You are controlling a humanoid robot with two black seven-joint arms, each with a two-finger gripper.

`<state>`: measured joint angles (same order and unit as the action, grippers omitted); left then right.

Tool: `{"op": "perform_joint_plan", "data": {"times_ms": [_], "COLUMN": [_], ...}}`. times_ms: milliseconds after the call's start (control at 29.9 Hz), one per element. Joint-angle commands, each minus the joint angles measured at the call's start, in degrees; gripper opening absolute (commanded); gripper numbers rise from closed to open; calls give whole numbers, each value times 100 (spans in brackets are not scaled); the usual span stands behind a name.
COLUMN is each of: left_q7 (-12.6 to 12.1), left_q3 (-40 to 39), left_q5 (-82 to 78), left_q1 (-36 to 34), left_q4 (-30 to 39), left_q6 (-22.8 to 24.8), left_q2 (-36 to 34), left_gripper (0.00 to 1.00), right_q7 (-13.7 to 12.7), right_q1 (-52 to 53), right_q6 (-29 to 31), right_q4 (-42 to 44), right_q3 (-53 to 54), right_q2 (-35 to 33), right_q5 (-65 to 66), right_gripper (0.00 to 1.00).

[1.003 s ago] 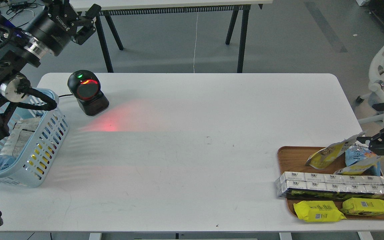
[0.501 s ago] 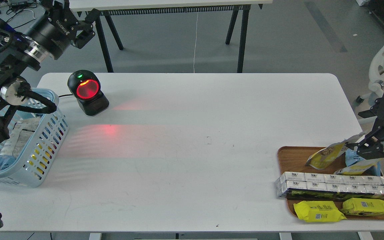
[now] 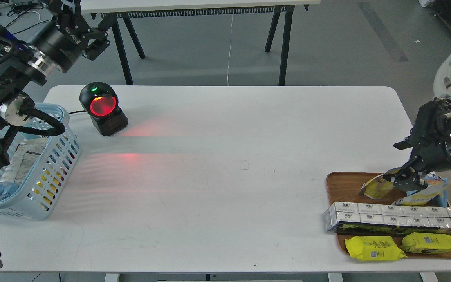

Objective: Scan snack and place in basket
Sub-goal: 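Grasp the yellow snack packet with the right gripper and lift it, then carry the packet to the table center and release it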

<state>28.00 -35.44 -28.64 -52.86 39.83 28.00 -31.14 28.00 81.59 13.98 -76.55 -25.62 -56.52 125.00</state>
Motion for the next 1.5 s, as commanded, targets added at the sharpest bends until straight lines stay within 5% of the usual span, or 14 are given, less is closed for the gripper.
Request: {"op": "perform_joint_plan", "data": {"times_ms": [0, 33, 67, 869, 1103, 1470], "left_q7": [0, 0, 0, 0, 0, 0], "left_q3": [19, 28, 28, 28, 28, 19], "left_q5": [-2, -2, -2, 7, -2, 60], "left_q1": [-5, -5, -5, -14, -49, -58], "left_q4": [-1, -1, -1, -1, -36, -283], "left_q6": [0, 0, 0, 0, 0, 0], "left_q2": [3, 3, 12, 82, 38, 73], "left_gripper": [100, 100, 100, 100, 100, 100], "right_q7": [0, 0, 0, 0, 0, 0], "right_q1": [-46, -46, -55, -222, 226, 279], "right_q6": [17, 26, 43, 447, 992, 1036], "right_q4": [-61, -88, -114, -817, -573, 711], "right_q3": [101, 118, 136, 2015, 2509, 2465], "right_q2": [18, 19, 1, -149, 1466, 4306], "right_q5": [0, 0, 0, 0, 0, 0], "right_gripper": [16, 3, 0, 0, 0, 0]}}
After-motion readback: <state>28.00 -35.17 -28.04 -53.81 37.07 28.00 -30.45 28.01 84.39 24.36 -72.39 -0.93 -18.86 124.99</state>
